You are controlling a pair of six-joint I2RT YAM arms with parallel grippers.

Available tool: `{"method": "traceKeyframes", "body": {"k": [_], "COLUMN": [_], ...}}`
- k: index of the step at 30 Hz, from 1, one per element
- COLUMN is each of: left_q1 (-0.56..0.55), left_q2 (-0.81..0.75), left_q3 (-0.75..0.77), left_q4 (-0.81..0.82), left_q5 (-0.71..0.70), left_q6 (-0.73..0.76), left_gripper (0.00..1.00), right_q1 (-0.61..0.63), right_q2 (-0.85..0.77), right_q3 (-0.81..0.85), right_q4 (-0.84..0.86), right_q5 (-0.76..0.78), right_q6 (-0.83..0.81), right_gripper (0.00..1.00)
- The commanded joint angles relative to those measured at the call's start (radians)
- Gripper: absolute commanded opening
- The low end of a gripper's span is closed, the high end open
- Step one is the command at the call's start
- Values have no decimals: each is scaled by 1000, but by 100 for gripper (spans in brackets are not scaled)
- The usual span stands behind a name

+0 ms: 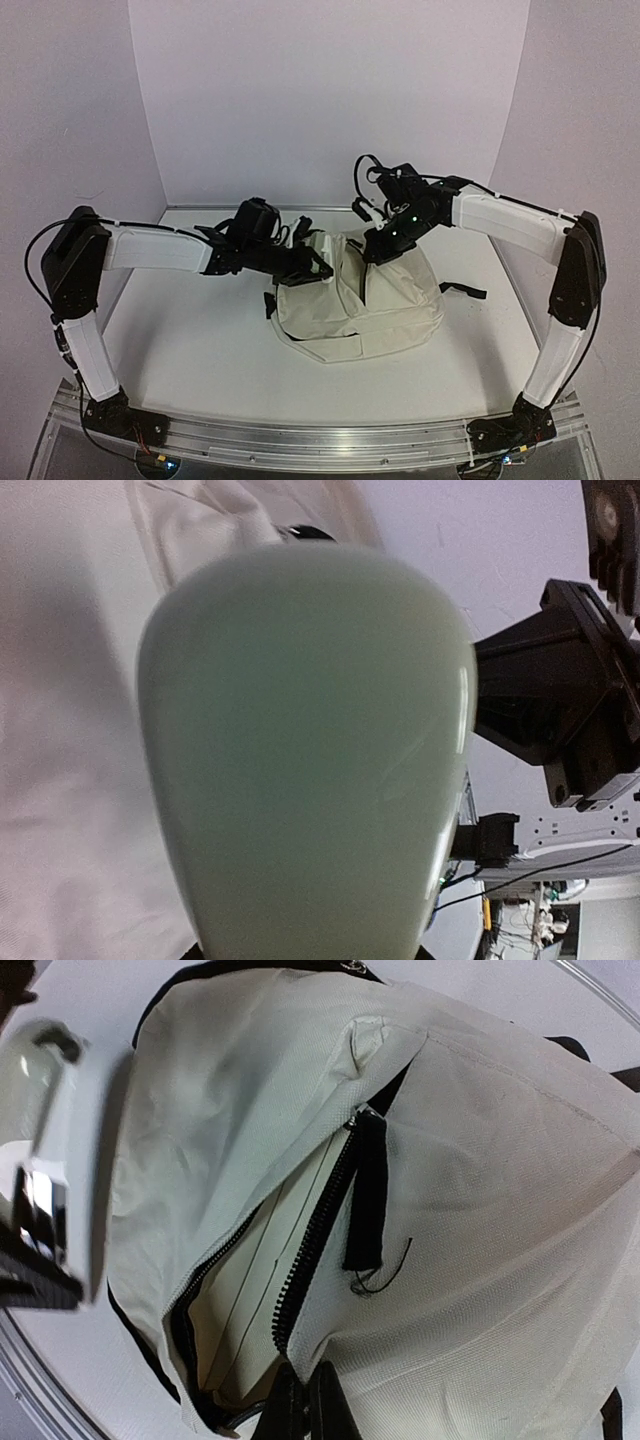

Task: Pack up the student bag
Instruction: Place the stationery in the student bag.

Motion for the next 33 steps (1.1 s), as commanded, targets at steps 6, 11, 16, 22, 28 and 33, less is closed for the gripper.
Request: {"method": "traceKeyframes", "body": {"k": [6, 11, 16, 22, 28, 33], "left_q1": [-53, -80, -80, -74, -59, -34], "left_q2": [135, 211, 253, 298, 373, 358], "left_q3": [67, 121, 150, 240, 446, 429], "left_q4": [305, 295, 298, 220, 85, 66], "left_q5": [192, 262, 291, 278, 218, 131], "left_q6": [-130, -154, -189, -182, -147, -144], "left_gripper": [2, 2, 2, 3, 7, 22], "right_q1": [6, 6, 6, 6, 7, 7], "right_q2": [-83, -95, -130, -160, -163, -173], "right_q3": [-15, -36, -67, -106, -124, -129], "right_q4": [30, 41, 60, 69, 77, 82], "right_q5": [-72, -100, -105, -128, -123, -110], "right_q6": [15, 8, -3, -4, 4, 10], "right_gripper": [0, 0, 0, 0, 0, 0]}}
